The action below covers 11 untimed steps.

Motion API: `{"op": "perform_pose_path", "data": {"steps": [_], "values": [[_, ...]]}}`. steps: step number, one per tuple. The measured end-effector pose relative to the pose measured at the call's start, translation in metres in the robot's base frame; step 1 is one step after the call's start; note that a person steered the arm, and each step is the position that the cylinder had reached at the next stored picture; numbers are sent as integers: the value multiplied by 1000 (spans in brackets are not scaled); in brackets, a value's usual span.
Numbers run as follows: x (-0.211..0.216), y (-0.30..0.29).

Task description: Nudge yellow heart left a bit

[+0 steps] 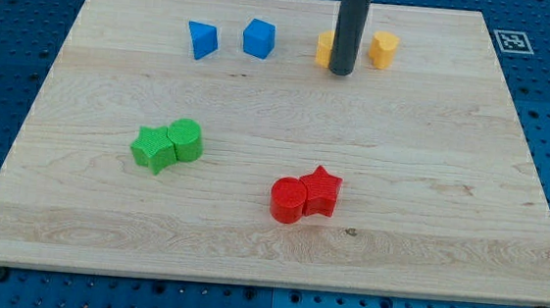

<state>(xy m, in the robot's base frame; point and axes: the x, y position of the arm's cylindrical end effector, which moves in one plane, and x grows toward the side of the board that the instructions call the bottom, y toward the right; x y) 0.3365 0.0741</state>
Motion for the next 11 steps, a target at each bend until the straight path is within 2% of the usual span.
{"op": "perform_pose_path", "data": {"steps": [4,6,8,9,11], "values": [[1,-17],[31,43],[32,81],[23,92],[-42,92]]}}
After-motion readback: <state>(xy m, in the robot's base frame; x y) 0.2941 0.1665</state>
